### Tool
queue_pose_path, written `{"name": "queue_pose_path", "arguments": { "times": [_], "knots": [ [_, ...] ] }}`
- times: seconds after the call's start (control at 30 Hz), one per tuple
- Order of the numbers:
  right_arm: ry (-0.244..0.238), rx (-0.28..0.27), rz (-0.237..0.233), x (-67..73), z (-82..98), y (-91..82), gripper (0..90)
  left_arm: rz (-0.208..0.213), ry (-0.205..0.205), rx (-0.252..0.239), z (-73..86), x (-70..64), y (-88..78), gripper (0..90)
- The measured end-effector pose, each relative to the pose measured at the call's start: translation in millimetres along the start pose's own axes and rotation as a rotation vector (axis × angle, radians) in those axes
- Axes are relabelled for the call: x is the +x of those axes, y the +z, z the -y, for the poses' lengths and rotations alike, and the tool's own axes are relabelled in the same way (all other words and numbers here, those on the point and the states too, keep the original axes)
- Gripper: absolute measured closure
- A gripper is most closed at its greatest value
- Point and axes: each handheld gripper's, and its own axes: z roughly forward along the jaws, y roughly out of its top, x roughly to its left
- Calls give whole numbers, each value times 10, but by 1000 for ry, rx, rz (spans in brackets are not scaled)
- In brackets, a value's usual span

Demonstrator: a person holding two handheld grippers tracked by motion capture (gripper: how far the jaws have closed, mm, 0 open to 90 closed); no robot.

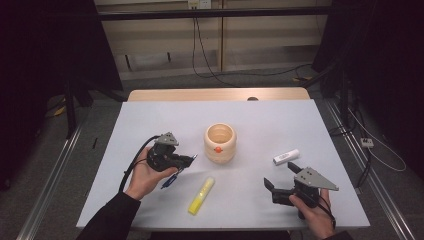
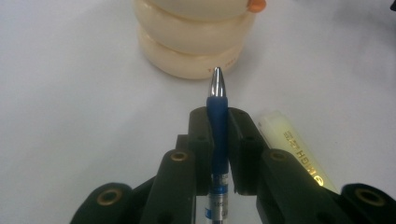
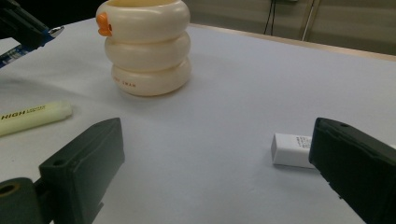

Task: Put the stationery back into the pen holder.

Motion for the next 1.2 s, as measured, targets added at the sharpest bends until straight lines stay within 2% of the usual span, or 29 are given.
{"name": "queue_pose_path", "arguments": {
  "times": [0.23, 0.4, 0.47, 0.67, 0.77, 0.97, 1.2],
  "knots": [
    [-3, 1, -1, 8, -1, 1, 32, -27, -9, -71, -12, -4, -78, 809],
    [-3, 0, -1, 7, -2, -1, 31, -47, -8, -143, -25, -15, -145, 809],
    [-3, 1, -1, 9, -2, -1, 31, -45, -4, -172, -30, -16, -170, 809],
    [-3, 1, -1, 9, -2, -1, 31, -30, -6, -206, -44, -22, -189, 809],
    [-2, 0, -1, 6, -2, 0, 30, -29, 8, -239, -59, -31, -217, 809],
    [5, 1, -3, -2, -2, 4, 30, -28, 21, -277, -164, -51, -273, 809],
    [10, -3, -11, -12, -1, 22, 30, -18, 41, -310, -377, -86, -300, 809]
  ]
}}
